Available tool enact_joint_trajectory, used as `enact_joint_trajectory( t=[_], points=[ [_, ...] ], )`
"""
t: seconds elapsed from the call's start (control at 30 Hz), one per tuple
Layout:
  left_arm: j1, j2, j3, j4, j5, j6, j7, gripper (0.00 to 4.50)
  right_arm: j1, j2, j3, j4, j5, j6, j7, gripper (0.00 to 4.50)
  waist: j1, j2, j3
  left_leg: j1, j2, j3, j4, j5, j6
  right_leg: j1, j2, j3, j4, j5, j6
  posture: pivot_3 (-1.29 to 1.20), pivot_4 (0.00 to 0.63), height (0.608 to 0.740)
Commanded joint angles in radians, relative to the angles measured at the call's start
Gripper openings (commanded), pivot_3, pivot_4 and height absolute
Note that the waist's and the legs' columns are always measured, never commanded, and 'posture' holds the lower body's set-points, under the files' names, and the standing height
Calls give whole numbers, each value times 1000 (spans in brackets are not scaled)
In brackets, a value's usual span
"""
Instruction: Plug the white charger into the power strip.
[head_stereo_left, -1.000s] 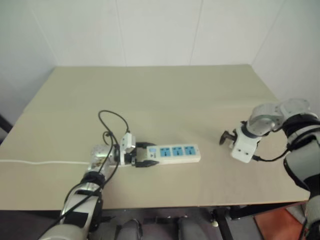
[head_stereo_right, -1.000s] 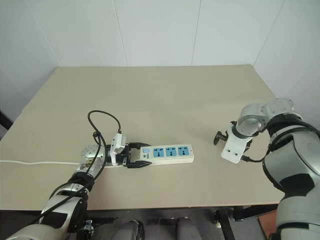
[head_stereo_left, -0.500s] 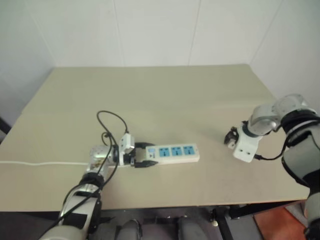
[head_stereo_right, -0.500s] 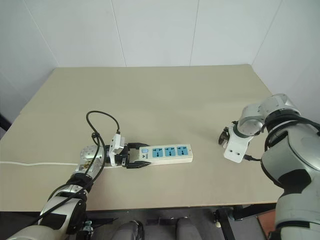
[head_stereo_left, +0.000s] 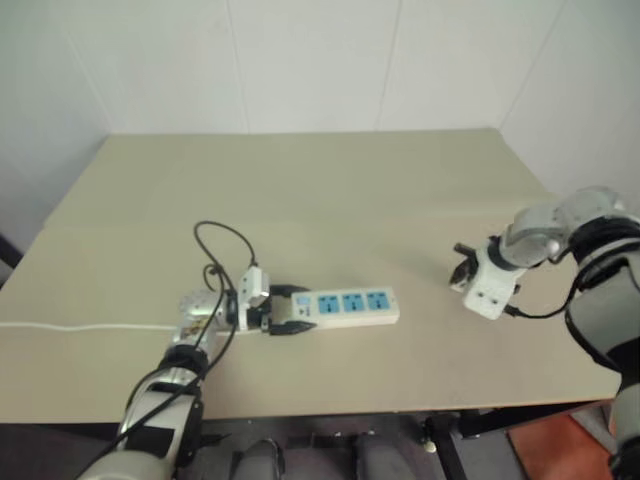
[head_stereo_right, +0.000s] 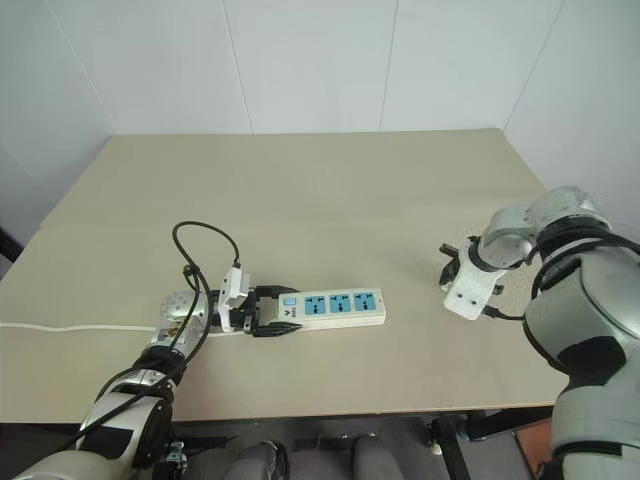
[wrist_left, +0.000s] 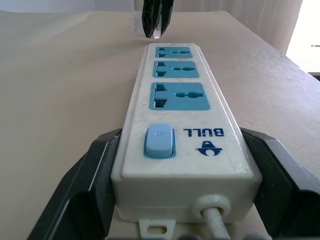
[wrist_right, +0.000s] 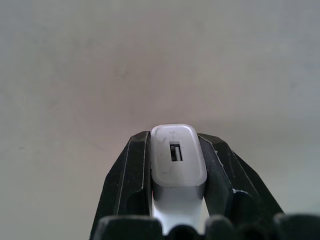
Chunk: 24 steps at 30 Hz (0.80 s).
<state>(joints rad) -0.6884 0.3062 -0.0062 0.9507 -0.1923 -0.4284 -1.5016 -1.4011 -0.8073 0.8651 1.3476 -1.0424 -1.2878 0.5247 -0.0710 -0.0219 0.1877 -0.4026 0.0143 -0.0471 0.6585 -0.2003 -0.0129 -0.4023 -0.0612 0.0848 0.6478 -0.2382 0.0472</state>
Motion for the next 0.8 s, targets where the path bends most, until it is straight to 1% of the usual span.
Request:
enact_joint_trajectory(
  t=[0.03, 0.07, 0.1, 0.13, 0.17, 0.23, 0.27, 0.3, 0.33, 0.4, 0.47, 0.53, 0.6, 0.67, 0.73, 0.8],
  points=[
    [4, 11, -23, -9, 20, 11, 4, 3268, 34, -3, -292, 83, 364, 37, 263, 1124, 0, 0, 0, 0, 0, 0, 0, 0, 0, 0, 0, 0, 0, 0, 0, 0, 150, 740],
    [4, 10, -25, -11, 20, 11, 0, 3268, 68, 18, -415, 96, 506, 92, 389, 1124, 0, 0, 0, 1, 0, 0, 0, 0, 0, 1, 0, 0, 0, 0, 0, 0, 150, 740],
    [4, 10, -26, -13, 19, 11, -3, 3268, 100, 32, -499, 82, 615, 145, 494, 1124, -1, -1, 1, 2, 0, 0, 0, 0, 0, 4, 0, 0, -1, 0, 0, 0, 150, 740],
    [3, 9, -28, -15, 18, 12, -7, 3268, 142, 48, -588, 36, 742, 226, 597, 1124, -1, -1, 1, 6, 0, -1, -1, 0, 0, 10, 0, -2, -3, 0, 0, 0, 150, 740],
    [2, 9, -31, -16, 18, 13, -11, 3268, 179, 64, -668, -16, 860, 331, 692, 1124, -1, -1, 1, 8, 0, -2, -1, 0, 0, 12, 0, -2, -4, 0, 0, 0, 150, 740],
    [-1, 13, -41, -17, 22, 18, -23, 3268, 270, 101, -799, -196, 1079, 596, 797, 1124, 0, -2, 1, 11, 0, -2, -1, 0, 0, 15, 0, -2, -5, 0, 0, 0, 150, 740],
    [-3, 14, -45, -17, 23, 22, -27, 3268, 316, 109, -833, -296, 1145, 709, 815, 1124, 1, -2, 1, 11, 0, -2, -1, 0, 0, 15, 0, -2, -4, 0, 0, 0, 150, 740],
    [-5, 15, -48, -17, 22, 24, -35, 3268, 385, 123, -868, -450, 1243, 877, 825, 1124, 3, -2, 1, 10, 0, -3, -1, 0, 0, 15, 0, -3, -4, 0, 0, 0, 150, 740],
    [-7, 15, -50, -16, 22, 25, -39, 3268, 443, 128, -889, -580, 1308, 1007, 824, 1124, 4, -1, 1, 10, 1, -4, -1, 0, 0, 14, 0, -3, -4, 0, 0, 0, 150, 740],
    [-12, 18, -55, -11, 25, 20, -50, 3268, 557, 141, -917, -818, 1422, 1230, 792, 1124, 7, -1, 1, 8, 0, -5, -1, 0, 0, 12, 0, -4, -3, 0, 0, 0, 150, 740],
    [-19, 21, -60, -2, 29, 14, -58, 3268, 659, 161, -929, -1008, 1525, 1416, 752, 1124, 11, -1, 1, 6, 1, -5, -1, 0, 0, 11, 0, -5, -3, 0, 0, 0, 150, 740],
    [-28, 22, -62, 8, 26, 10, -75, 3268, 748, 189, -923, -1153, 1602, 1546, 720, 1124, 11, -1, 1, 5, 1, -6, -1, 0, 0, 10, 0, -7, -2, -1, -1, 0, 150, 740],
    [-35, 23, -67, 15, 27, 7, -88, 3268, 801, 218, -913, -1244, 1626, 1607, 683, 1124, 11, -1, 1, 4, 1, -7, -1, 0, 0, 9, 0, -8, -2, -1, -1, 0, 150, 740],
    [-40, 23, -69, 20, 26, 7, -100, 3268, 841, 248, -890, -1309, 1623, 1627, 661, 1124, 13, -1, 1, 3, 1, -7, -1, 0, 0, 8, 0, -8, -2, -1, 0, 0, 150, 740],
    [-43, 22, -69, 23, 26, 6, -104, 3268, 858, 273, -874, -1343, 1624, 1647, 645, 1124, 14, -1, 1, 2, 1, -7, -1, 0, 0, 7, 0, -8, -2, -5, 6, 0, 150, 740],
    [-45, 20, -69, 26, 26, 5, -106, 3268, 860, 298, -856, -1349, 1613, 1654, 632, 1124, 17, -1, 1, 0, 1, -7, 0, 0, 0, 5, 0, -8, -2, -5, 6, 0, 150, 740]
  ],
)
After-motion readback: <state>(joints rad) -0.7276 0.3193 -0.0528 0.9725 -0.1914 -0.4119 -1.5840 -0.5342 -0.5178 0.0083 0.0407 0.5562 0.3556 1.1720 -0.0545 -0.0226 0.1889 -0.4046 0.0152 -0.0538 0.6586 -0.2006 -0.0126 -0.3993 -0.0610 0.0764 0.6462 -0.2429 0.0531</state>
